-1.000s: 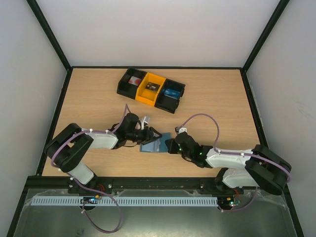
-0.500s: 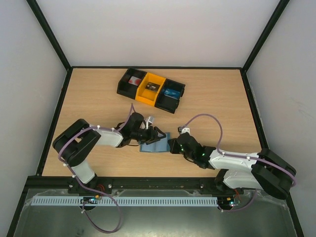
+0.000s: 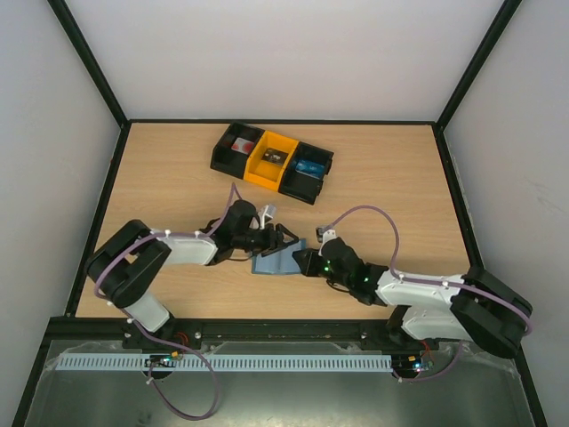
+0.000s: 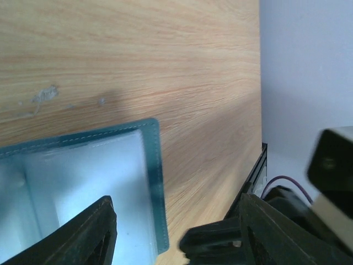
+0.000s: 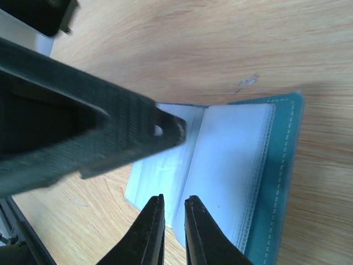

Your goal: Take the credit cards out of the card holder

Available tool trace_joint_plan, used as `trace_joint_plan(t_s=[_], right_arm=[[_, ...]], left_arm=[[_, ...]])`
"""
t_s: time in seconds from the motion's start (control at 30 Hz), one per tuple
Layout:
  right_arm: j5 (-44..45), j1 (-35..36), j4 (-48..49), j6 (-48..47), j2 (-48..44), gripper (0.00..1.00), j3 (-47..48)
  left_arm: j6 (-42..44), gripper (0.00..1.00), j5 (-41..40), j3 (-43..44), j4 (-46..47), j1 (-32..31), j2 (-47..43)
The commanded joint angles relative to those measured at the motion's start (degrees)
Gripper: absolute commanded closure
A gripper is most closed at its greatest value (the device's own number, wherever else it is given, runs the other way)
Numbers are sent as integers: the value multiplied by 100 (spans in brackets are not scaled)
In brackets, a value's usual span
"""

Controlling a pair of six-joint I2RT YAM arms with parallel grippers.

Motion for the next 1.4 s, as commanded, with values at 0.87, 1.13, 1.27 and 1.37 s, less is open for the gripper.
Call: trace_joint_plan(t_s=[0.87, 1.13, 1.27, 1.37], right_arm=[[-439, 45, 441, 475, 2297, 91, 1060], [-272, 41, 407, 354, 2718, 91, 756], [-260, 53, 460, 345, 2741, 90, 702], [-270, 63, 480, 355, 2724, 90, 711]], left_arm=[[391, 26, -152, -1083, -428, 740, -939], [555, 23, -226, -1118, -794, 759, -1303], [627, 22, -287, -1175, -937, 782, -1442], [624, 22, -285, -1226, -922, 789, -1488]])
